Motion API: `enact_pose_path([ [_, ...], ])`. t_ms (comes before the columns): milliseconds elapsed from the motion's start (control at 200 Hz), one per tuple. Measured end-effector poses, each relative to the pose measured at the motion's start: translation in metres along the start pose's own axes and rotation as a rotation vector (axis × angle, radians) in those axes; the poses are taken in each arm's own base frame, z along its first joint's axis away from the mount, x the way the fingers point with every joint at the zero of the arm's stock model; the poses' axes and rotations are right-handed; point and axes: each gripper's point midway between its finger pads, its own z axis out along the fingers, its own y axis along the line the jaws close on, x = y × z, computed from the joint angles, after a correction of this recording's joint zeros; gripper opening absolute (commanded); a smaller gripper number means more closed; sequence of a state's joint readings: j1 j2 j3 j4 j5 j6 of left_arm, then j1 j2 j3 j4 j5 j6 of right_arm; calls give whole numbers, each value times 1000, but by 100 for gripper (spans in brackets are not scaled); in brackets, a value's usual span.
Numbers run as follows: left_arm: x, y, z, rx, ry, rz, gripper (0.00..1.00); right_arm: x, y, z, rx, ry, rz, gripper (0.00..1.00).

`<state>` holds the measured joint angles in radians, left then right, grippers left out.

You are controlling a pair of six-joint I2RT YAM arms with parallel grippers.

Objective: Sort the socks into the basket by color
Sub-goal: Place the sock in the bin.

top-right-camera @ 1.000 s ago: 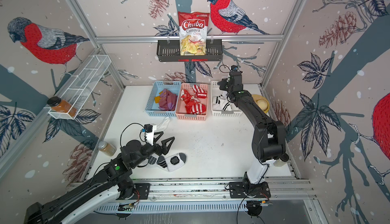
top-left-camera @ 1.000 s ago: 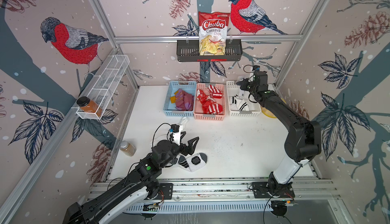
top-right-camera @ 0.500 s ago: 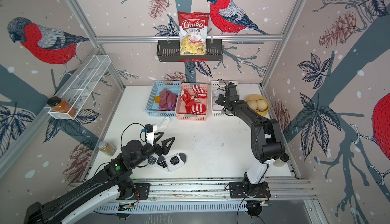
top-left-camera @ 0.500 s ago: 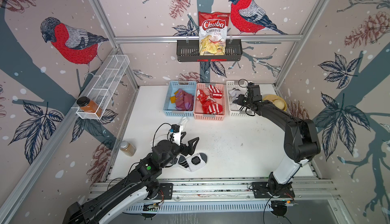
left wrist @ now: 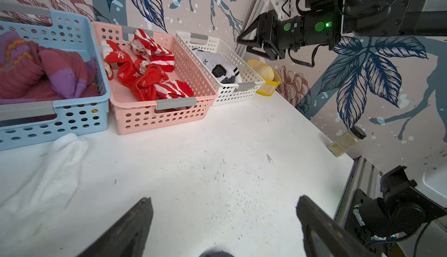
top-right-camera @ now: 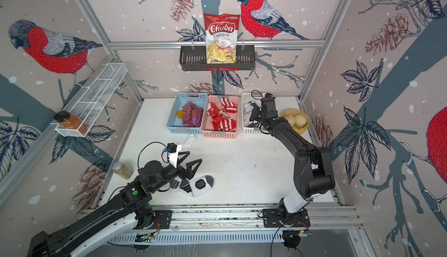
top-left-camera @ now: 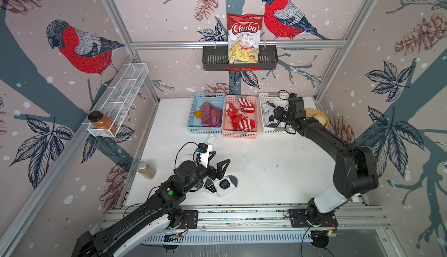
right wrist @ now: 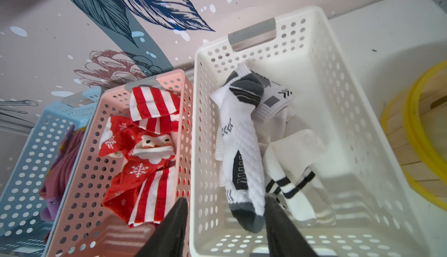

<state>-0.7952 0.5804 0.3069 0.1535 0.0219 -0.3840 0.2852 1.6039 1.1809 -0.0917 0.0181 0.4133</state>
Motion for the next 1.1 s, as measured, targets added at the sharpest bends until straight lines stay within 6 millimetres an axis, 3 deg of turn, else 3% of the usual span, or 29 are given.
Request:
enact_pose_path([
  [105,-6,3,0,-23,-16,-1,95,3,18,-9,-37,-4,-25,61],
  [245,-24,13,-2,-109,-59,-3,95,26,62,-18,-118,29,-98,63],
  [480,-19,44,-10,-286,-57,-57,96,80,134,-31,-269,114,-202,66],
  [770,-14,67,-36,-405,-100,-121,96,151,204,-27,-424,236,-253,67],
  [936,-11,70,-42,-416,-97,-120,95,184,230,-20,-471,288,-267,66],
  [1101,-4,72,-42,-424,-70,-114,95,227,232,-26,-487,357,-289,66],
])
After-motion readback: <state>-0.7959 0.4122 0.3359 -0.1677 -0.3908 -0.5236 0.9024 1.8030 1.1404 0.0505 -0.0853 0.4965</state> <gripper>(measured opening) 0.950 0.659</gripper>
